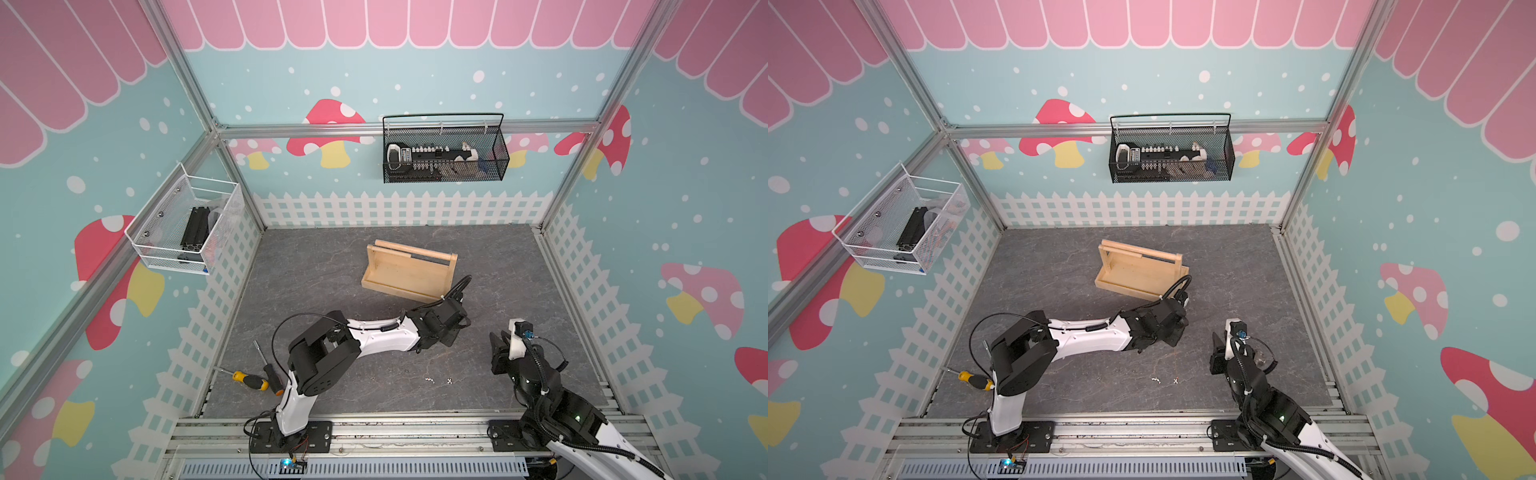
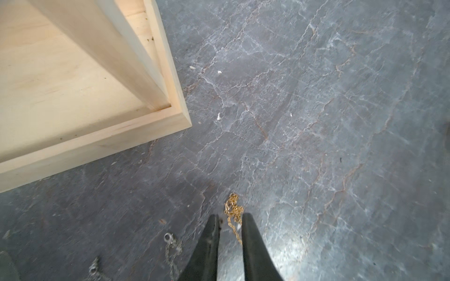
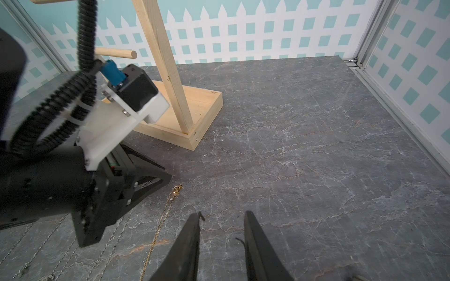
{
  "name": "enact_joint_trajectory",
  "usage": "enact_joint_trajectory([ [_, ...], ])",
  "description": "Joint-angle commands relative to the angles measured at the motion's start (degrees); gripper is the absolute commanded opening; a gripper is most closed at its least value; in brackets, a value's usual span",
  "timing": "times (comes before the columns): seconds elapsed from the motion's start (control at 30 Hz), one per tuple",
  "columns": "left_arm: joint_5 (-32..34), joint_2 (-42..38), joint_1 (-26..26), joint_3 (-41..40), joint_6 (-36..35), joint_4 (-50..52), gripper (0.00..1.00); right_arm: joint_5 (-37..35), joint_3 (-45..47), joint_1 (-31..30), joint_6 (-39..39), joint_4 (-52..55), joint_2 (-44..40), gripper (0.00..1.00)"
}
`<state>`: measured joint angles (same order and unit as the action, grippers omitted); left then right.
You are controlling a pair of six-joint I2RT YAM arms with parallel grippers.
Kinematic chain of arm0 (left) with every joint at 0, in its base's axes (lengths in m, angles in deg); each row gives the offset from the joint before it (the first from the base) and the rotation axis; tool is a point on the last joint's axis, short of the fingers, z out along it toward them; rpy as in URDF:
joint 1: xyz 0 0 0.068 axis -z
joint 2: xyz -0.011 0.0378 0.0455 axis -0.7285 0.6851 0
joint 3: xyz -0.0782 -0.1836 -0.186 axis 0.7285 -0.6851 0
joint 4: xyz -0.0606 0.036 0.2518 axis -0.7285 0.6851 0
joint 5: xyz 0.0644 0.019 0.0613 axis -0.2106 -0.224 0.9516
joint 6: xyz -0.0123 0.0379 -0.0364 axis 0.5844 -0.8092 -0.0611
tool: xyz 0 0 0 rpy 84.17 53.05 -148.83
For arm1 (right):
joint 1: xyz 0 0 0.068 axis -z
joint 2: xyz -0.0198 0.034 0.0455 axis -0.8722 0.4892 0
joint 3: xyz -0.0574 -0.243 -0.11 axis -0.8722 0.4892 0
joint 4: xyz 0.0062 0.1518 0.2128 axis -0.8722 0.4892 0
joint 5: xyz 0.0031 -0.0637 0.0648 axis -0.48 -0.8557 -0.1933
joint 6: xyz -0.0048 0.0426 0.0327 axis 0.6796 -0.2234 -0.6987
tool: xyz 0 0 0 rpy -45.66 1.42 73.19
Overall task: Take the necklace off the jewelry display stand
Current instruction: Place the necklace at the center of the board.
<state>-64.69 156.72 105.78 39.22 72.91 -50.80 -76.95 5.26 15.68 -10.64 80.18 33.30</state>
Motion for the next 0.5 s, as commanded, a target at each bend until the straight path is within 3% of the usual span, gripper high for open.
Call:
enact_joint_trajectory([
  [0.0,0.03,-9.54,-1.75,-6.79,1.91,-6.76,0.22,-0.36,0.49,0.21,0.17,-1.09,0.88,0.32],
  [0.13,-2.05,-23.2,-5.61,-19.44,4.2,-15.36,0.41,0.35,0.5,0.17,0.51,-2.61,2.72,0.35],
  [0.23,-0.7,-32.57,-8.75,-26.18,4.65,-16.03,0.62,0.89,0.51,0.21,0.77,-3.68,4.65,0.4],
  [0.47,-1.07,-49.83,-12.5,-35.98,8.37,-13.63,0.71,0.1,0.46,0.21,0.43,-3.91,4.84,0.49],
])
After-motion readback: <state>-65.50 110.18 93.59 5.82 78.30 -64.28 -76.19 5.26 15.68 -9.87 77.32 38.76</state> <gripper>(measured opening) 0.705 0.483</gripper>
